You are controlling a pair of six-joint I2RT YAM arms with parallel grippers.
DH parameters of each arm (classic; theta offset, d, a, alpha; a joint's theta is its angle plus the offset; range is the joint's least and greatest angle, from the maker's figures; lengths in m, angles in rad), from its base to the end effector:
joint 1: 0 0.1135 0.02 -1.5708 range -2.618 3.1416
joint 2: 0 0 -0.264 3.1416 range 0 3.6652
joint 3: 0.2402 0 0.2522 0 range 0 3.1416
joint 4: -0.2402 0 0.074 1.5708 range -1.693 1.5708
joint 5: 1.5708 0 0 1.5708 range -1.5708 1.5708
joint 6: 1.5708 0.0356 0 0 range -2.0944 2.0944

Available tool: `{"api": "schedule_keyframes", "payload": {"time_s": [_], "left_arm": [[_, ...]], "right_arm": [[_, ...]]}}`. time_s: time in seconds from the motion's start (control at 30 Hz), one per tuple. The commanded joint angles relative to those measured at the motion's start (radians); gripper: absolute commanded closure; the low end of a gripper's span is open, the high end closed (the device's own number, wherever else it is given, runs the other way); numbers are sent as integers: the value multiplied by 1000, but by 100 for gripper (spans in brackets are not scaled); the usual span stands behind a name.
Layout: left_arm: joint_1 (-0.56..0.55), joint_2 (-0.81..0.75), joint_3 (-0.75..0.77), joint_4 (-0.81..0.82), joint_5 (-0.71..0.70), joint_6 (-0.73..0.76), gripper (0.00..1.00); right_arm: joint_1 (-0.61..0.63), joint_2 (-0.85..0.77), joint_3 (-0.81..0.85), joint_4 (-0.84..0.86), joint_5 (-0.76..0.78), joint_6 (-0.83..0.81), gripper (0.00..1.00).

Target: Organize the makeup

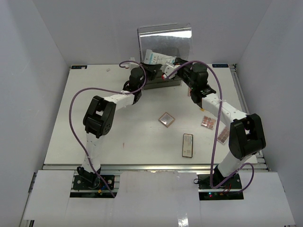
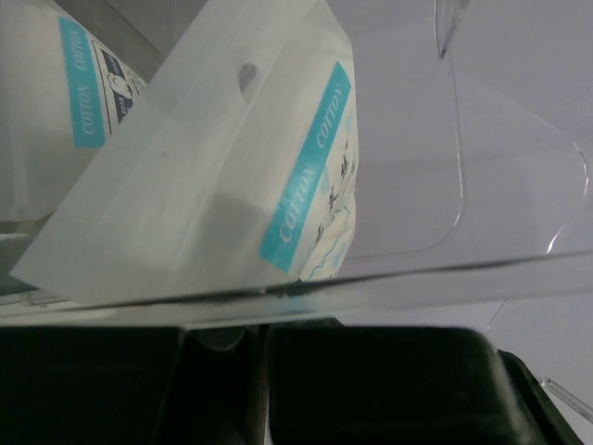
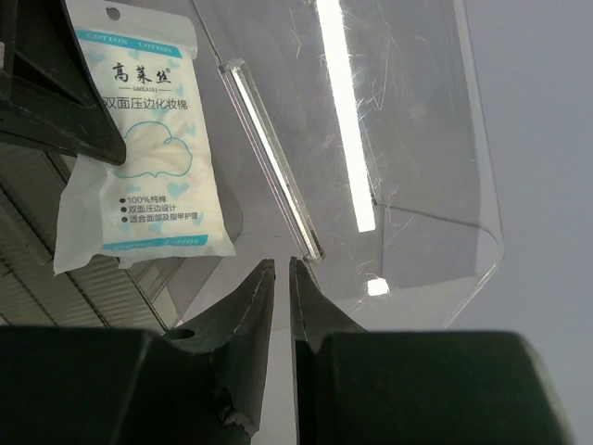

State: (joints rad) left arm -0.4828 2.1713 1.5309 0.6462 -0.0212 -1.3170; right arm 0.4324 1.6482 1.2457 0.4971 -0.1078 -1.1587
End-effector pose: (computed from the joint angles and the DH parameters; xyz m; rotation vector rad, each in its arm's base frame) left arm 0.4530 -0.2366 0.2337 -0.7242 1.5886 -1.3639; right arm 0.3600 0.1703 0.3463 -1.1297 0.9828 -0.5084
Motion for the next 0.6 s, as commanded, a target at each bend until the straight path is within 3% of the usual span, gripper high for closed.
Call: {"api": "schedule_keyframes", "payload": {"time_s": [0.0, 0.57], "left_arm": [[10, 9, 66, 49, -37, -88, 100], [10, 12, 101, -25, -146, -227, 96]], "right_arm": [[2, -35, 32, 86, -1, 10, 82], [2, -25, 38, 86, -3, 21, 81]]}}
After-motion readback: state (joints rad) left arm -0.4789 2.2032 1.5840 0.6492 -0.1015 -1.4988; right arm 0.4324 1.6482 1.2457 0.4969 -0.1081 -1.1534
